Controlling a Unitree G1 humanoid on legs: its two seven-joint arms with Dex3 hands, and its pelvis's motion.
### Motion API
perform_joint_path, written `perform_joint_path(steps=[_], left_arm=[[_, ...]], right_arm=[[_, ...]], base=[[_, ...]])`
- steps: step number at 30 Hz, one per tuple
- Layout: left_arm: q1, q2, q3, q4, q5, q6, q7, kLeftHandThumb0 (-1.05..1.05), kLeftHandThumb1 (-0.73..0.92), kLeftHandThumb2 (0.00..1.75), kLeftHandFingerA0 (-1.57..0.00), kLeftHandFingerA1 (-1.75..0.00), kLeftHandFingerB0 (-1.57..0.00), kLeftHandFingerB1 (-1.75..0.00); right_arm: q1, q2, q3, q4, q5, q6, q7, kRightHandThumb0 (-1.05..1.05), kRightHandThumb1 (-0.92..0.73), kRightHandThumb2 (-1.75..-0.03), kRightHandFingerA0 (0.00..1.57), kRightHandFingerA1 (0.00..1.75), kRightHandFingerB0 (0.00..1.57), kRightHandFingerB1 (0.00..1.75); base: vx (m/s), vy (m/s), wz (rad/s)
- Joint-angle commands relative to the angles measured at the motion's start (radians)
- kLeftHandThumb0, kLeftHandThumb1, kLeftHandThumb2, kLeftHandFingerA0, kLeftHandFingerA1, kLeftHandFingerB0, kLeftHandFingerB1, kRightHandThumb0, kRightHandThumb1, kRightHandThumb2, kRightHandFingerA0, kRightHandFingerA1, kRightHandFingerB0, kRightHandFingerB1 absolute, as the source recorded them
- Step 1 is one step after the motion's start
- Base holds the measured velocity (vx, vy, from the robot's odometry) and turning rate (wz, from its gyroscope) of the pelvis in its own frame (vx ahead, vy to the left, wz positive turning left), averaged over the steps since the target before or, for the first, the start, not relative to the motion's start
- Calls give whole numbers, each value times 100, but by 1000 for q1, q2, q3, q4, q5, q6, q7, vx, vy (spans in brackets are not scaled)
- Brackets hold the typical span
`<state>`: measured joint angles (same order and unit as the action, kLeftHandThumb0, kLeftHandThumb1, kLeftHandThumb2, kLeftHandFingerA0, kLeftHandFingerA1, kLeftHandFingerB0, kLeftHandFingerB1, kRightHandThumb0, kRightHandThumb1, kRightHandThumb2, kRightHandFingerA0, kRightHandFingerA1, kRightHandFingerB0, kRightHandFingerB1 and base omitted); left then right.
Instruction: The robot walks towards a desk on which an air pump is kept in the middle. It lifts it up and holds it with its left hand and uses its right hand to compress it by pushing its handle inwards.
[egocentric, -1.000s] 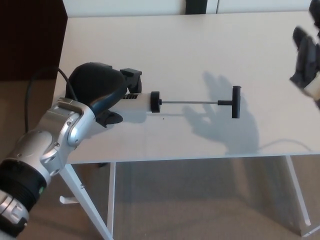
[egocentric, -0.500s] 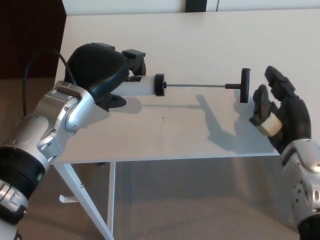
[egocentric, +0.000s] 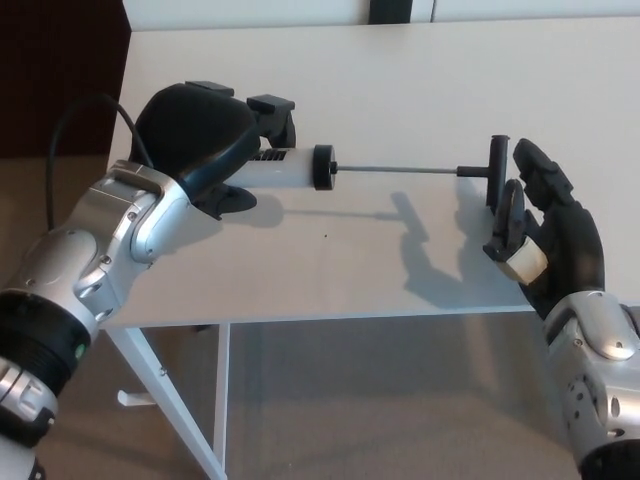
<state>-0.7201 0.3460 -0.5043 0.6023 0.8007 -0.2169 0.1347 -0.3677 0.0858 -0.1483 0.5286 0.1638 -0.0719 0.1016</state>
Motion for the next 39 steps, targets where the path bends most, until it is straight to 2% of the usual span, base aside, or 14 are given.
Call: perform_joint_path(steps=[1,9,10,12,14,17,18,22,23,27,33,34,36,39], left_arm=[[-10,7,1,6,6,-12,9,-12,79,66,-73,-175,-61,-147],[-7,10,-1,9,8,-25,11,-8,79,63,-86,-175,-57,-152],[-9,8,-6,9,16,-24,14,-23,61,83,-108,-144,-74,-124],[-10,4,-8,8,19,-19,10,-8,76,60,-83,-174,-63,-148],[-15,-3,-11,6,21,-6,-3,-14,76,58,-70,-175,-61,-136],[-15,-11,-10,12,13,-18,5,-14,74,57,-72,-175,-67,-127],[-14,-16,-13,14,13,-21,6,-15,70,56,-73,-175,-75,-102],[-14,-24,-23,15,26,-18,13,-15,69,55,-74,-175,-76,-102],[-14,-27,-25,18,27,-21,20,-21,67,59,-76,-166,-85,-71],[-16,-35,-31,26,31,-27,36,-15,71,57,-78,-172,-69,-123],[-16,-45,-44,34,42,-18,43,-23,69,59,-74,-166,-77,-92],[-17,-48,-45,33,40,-14,34,-25,70,60,-78,-157,-82,-56],[-19,-56,-50,32,41,-7,30,-27,70,62,-77,-164,-81,-79],[-21,-61,-52,34,41,-8,34,-27,70,62,-78,-166,-83,-73]], right_arm=[[14,-5,7,-40,7,-22,10,-86,-79,-113,0,15,0,12],[12,-7,15,-78,7,1,4,-88,-80,-112,0,14,0,11],[7,-7,26,-82,1,0,11,-88,-79,-111,0,13,0,11],[4,-5,32,-84,-1,3,12,-88,-77,-110,0,14,0,12],[-6,0,39,-89,0,12,9,-88,-77,-109,0,14,0,12],[-14,2,48,-92,-2,21,7,-88,-77,-109,0,15,0,12],[-18,7,55,-93,-4,21,6,-88,-77,-110,0,16,0,12],[-23,14,68,-97,-4,21,6,-88,-77,-110,0,16,0,12],[-25,18,69,-97,-3,26,2,-87,-78,-111,0,17,0,14],[-38,27,64,-83,5,34,-8,-83,-78,-110,0,19,0,16],[-55,41,58,-49,8,24,-17,-87,-77,-110,0,18,0,14],[-56,43,59,-48,9,21,-16,-86,-79,-110,0,17,0,13],[-60,50,59,-48,11,25,-18,-86,-79,-111,0,16,0,13],[-62,53,60,-51,10,31,-23,-86,-79,-111,0,15,0,13]], base=[[0,0,0],[0,0,0],[0,0,0],[0,0,0],[0,0,0],[0,0,0],[0,0,0],[0,0,0],[0,0,0],[0,0,0],[0,0,0],[0,0,0],[0,0,0],[0,0,0]])
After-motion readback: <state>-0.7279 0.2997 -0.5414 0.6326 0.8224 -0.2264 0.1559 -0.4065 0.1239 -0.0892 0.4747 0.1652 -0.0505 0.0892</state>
